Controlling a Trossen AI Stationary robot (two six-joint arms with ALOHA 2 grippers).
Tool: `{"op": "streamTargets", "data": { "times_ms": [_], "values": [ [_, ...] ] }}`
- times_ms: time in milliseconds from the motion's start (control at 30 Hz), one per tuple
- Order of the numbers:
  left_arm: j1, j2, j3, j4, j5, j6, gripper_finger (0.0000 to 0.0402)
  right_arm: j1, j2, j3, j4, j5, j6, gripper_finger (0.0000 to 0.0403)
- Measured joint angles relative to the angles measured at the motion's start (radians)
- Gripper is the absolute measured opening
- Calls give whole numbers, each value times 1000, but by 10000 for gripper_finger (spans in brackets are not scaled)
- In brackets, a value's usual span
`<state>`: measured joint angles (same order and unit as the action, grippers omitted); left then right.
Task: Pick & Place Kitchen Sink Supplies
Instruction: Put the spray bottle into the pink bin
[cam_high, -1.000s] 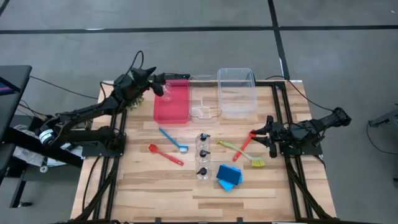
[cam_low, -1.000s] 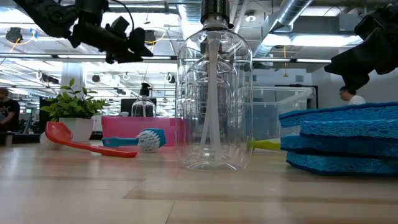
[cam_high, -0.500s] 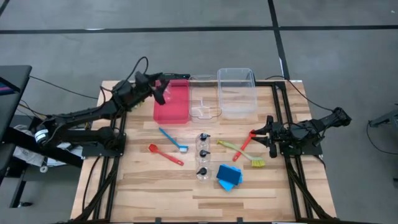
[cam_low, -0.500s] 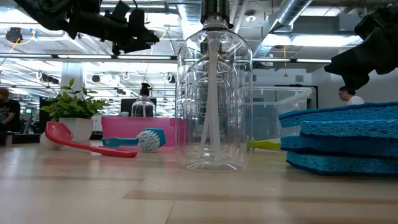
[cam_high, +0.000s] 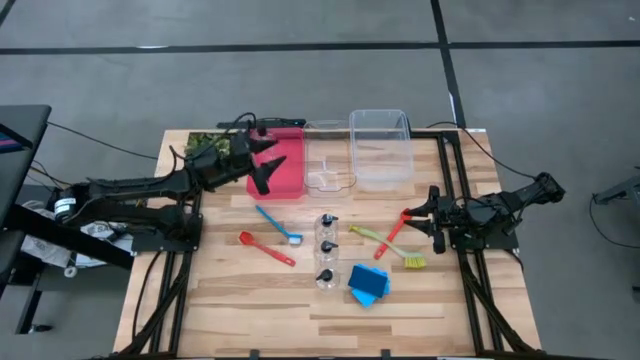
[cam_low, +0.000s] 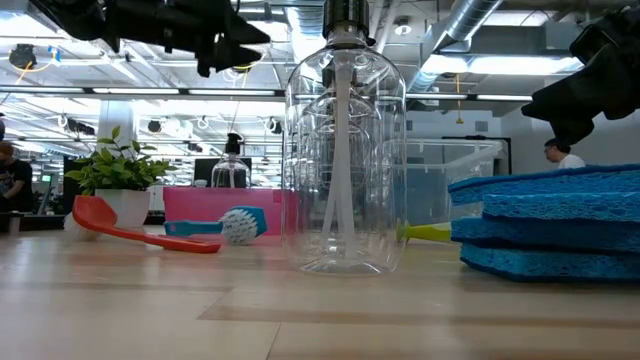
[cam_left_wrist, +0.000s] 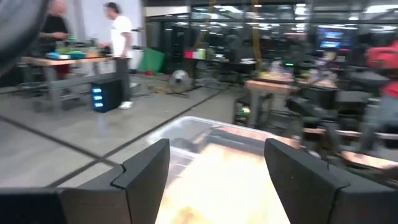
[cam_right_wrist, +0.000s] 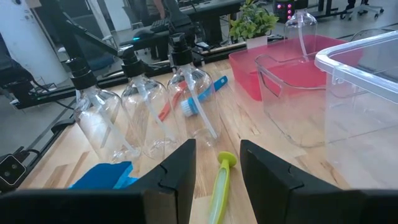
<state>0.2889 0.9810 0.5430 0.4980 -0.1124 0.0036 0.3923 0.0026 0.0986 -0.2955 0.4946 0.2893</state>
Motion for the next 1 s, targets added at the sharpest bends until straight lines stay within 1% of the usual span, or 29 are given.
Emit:
{"op": "streamTargets", "data": {
  "times_ms": [300, 500, 733, 833, 933, 1000],
  "values": [
    [-137, 0, 0, 0, 9, 0, 265, 0, 0, 0, 0, 0, 0, 119],
    [-185, 27, 0, 1, 7, -40, 265, 0, 0, 0, 0, 0, 0, 119],
    [-241, 120, 0, 4, 12, -44, 265, 0, 0, 0, 0, 0, 0, 119],
    [-264, 171, 0, 7, 53, -41, 265, 0, 0, 0, 0, 0, 0, 119],
    [-291, 226, 0, 14, 105, -2, 265, 0, 0, 0, 0, 0, 0, 119],
    [-309, 259, 0, 23, 114, 15, 265, 0, 0, 0, 0, 0, 0, 119]
  ]
}}
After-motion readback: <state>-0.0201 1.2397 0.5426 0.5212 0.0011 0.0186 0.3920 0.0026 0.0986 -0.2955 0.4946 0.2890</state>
